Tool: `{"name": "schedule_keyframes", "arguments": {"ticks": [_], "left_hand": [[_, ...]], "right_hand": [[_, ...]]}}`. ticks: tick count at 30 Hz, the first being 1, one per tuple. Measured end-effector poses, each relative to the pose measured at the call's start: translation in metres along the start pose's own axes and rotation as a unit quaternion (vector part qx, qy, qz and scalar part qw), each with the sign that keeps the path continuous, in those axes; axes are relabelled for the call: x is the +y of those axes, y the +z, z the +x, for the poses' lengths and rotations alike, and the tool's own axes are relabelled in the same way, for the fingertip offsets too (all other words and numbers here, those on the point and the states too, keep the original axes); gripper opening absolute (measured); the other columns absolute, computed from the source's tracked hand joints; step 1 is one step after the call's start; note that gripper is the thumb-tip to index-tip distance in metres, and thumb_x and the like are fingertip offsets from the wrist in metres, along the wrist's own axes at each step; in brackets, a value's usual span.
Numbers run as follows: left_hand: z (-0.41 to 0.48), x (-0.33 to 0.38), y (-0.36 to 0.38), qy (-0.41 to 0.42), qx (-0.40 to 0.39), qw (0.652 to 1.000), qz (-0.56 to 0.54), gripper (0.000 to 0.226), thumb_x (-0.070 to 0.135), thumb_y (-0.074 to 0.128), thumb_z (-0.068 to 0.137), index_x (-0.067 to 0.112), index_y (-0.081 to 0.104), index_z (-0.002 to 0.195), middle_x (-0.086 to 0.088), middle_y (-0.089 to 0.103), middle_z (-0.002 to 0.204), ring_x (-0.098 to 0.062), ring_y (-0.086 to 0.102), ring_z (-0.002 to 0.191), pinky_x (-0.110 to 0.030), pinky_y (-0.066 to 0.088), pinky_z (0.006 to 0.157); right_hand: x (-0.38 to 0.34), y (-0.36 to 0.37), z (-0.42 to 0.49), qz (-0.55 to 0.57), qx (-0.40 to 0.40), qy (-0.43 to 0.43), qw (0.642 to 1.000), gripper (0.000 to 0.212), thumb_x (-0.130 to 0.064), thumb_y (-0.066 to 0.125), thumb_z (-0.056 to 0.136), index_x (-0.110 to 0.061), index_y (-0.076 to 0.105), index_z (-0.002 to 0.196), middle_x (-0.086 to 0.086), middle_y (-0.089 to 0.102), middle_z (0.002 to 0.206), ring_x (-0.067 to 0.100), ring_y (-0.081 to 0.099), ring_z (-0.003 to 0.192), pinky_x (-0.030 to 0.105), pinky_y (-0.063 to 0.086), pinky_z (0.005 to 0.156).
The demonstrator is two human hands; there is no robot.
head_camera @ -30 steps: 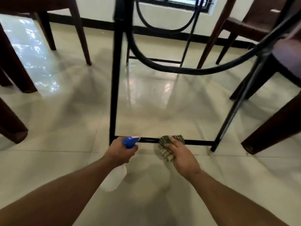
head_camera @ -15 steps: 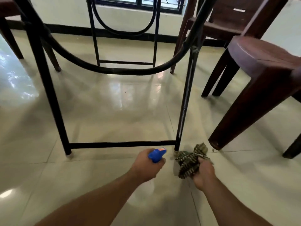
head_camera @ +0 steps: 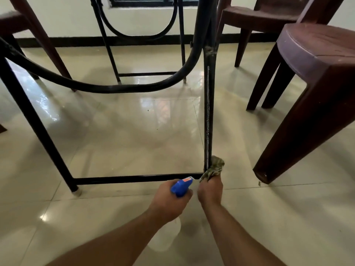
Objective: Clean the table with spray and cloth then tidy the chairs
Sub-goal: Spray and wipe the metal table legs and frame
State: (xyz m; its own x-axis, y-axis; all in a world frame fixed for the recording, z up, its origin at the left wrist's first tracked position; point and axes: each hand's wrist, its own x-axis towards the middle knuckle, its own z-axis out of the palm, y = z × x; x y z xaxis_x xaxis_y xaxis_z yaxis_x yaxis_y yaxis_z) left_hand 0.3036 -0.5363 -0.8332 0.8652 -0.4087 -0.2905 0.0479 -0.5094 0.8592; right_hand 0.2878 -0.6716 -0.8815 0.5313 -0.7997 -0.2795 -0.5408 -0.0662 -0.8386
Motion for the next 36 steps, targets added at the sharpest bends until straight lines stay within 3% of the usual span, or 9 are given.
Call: {"name": "schedule_keyframes", "arguments": {"ticks": [3, 6, 9, 12, 18, 22, 27, 31, 36], "left_hand": [[0.006, 0.009, 0.002, 0.015, -0.001, 1.0, -0.001, 0.013, 0.031, 0.068, 0.082, 0.018, 0.066, 0.084, -0.016, 0.069, 0.078, -0.016, 0.054, 0.058, -0.05, 0.056, 0.064], [0.006, 0.019, 0.008, 0.027, -0.024, 0.999, -0.028, 0.004, 0.026, 0.068, 0.086, 0.022, 0.066, 0.084, -0.008, 0.063, 0.068, -0.017, 0.051, 0.058, -0.045, 0.054, 0.061], [0.006, 0.03, 0.018, 0.048, -0.039, 0.997, -0.039, 0.004, 0.024, 0.068, 0.089, 0.025, 0.066, 0.086, 0.001, 0.062, 0.067, -0.015, 0.053, 0.06, -0.045, 0.056, 0.064], [0.006, 0.033, 0.024, 0.036, -0.037, 0.998, -0.046, 0.011, 0.023, 0.066, 0.089, 0.021, 0.064, 0.078, 0.002, 0.057, 0.06, -0.017, 0.05, 0.056, -0.052, 0.056, 0.062], [0.004, 0.038, 0.012, 0.048, -0.002, 0.996, -0.074, 0.011, 0.032, 0.065, 0.085, 0.028, 0.064, 0.075, 0.006, 0.062, 0.059, -0.017, 0.058, 0.056, -0.052, 0.06, 0.062], [0.003, 0.053, 0.005, 0.057, 0.002, 0.995, -0.08, 0.022, 0.024, 0.064, 0.089, 0.026, 0.06, 0.067, 0.009, 0.057, 0.051, -0.014, 0.053, 0.052, -0.052, 0.059, 0.061], [0.013, 0.084, -0.013, 0.126, 0.038, 0.99, -0.053, 0.031, 0.025, 0.064, 0.087, 0.02, 0.049, 0.06, 0.004, 0.047, 0.05, -0.014, 0.044, 0.049, -0.042, 0.047, 0.051], [0.014, 0.101, -0.026, 0.164, 0.05, 0.983, -0.061, 0.025, 0.034, 0.064, 0.083, 0.021, 0.055, 0.065, 0.001, 0.055, 0.054, -0.014, 0.05, 0.049, -0.034, 0.049, 0.05], [0.015, 0.123, -0.035, 0.171, 0.04, 0.979, -0.101, 0.023, 0.035, 0.066, 0.085, 0.012, 0.066, 0.085, -0.015, 0.061, 0.064, -0.031, 0.058, 0.056, -0.056, 0.057, 0.059]], "right_hand": [[0.001, -0.005, 0.001, 0.015, -0.031, -0.015, 0.999, 0.052, -0.001, 0.046, 0.086, -0.017, 0.058, 0.133, 0.008, 0.069, 0.11, 0.029, 0.064, 0.092, 0.043, 0.055, 0.084], [-0.009, -0.034, 0.014, 0.141, -0.116, 0.075, 0.98, 0.039, 0.009, 0.039, 0.084, -0.009, 0.068, 0.102, 0.02, 0.069, 0.076, 0.029, 0.057, 0.055, 0.035, 0.044, 0.049], [-0.034, -0.065, 0.016, 0.283, -0.111, 0.122, 0.945, 0.029, 0.007, 0.039, 0.085, 0.0, 0.064, 0.071, 0.015, 0.062, 0.057, 0.024, 0.055, 0.046, 0.027, 0.041, 0.041], [-0.04, -0.07, 0.016, 0.293, -0.167, 0.122, 0.933, 0.033, -0.009, 0.039, 0.086, 0.008, 0.067, 0.094, 0.028, 0.068, 0.087, 0.033, 0.059, 0.071, 0.032, 0.047, 0.052], [-0.08, -0.081, 0.017, 0.405, -0.183, 0.08, 0.892, 0.047, -0.023, 0.033, 0.101, 0.005, 0.064, 0.12, 0.021, 0.073, 0.105, 0.035, 0.07, 0.094, 0.042, 0.055, 0.087], [-0.097, -0.081, 0.012, 0.265, -0.205, 0.065, 0.94, 0.047, -0.03, 0.033, 0.106, 0.0, 0.068, 0.118, 0.018, 0.074, 0.112, 0.035, 0.066, 0.11, 0.048, 0.047, 0.104], [-0.146, -0.097, 0.006, 0.387, -0.198, 0.028, 0.9, 0.048, -0.037, 0.034, 0.106, -0.006, 0.067, 0.121, 0.013, 0.074, 0.113, 0.025, 0.072, 0.095, 0.036, 0.055, 0.076], [-0.152, -0.095, -0.003, 0.228, -0.208, 0.056, 0.949, 0.044, -0.035, 0.042, 0.105, -0.003, 0.072, 0.102, 0.008, 0.071, 0.085, 0.017, 0.065, 0.066, 0.032, 0.052, 0.065], [-0.195, -0.109, -0.008, 0.376, -0.197, 0.038, 0.905, 0.039, -0.032, 0.043, 0.105, -0.005, 0.07, 0.115, 0.013, 0.074, 0.111, 0.028, 0.073, 0.098, 0.047, 0.055, 0.094]]}}
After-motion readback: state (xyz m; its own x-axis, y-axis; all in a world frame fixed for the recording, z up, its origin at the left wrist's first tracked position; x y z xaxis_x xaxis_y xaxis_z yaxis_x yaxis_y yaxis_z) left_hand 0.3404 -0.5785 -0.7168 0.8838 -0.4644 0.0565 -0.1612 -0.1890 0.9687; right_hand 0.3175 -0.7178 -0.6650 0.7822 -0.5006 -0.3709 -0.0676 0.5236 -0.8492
